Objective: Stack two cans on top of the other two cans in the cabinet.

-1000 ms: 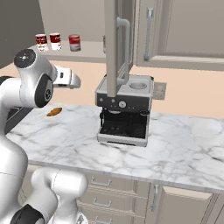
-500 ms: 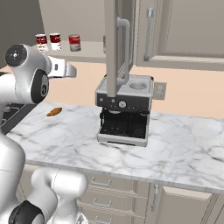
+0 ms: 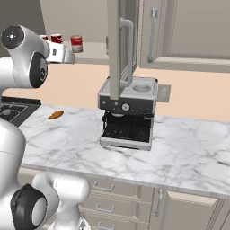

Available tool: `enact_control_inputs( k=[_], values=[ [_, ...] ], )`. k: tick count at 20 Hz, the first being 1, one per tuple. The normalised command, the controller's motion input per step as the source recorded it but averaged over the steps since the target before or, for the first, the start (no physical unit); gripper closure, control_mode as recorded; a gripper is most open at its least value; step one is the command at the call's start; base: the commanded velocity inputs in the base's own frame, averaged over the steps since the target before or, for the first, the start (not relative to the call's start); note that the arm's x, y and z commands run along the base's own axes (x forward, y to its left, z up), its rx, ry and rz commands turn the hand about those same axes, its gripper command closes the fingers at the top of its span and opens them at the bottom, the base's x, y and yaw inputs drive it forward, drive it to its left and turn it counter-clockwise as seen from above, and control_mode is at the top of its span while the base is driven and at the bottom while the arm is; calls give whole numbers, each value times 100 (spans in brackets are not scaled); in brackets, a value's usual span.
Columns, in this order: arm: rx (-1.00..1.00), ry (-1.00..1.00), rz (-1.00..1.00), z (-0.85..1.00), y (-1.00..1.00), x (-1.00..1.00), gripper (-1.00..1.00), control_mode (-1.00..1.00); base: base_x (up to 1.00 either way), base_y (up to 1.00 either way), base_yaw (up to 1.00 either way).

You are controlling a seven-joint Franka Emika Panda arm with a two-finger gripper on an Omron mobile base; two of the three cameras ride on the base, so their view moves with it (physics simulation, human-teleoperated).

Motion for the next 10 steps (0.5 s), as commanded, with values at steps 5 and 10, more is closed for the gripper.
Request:
enact_control_inputs(
  k=[5, 10],
  values=[
    [-1, 0, 4, 18, 5, 37, -100, -100, 0, 0, 0],
    [-3, 0, 11, 0, 4, 40, -100, -100, 0, 0, 0]
  ],
)
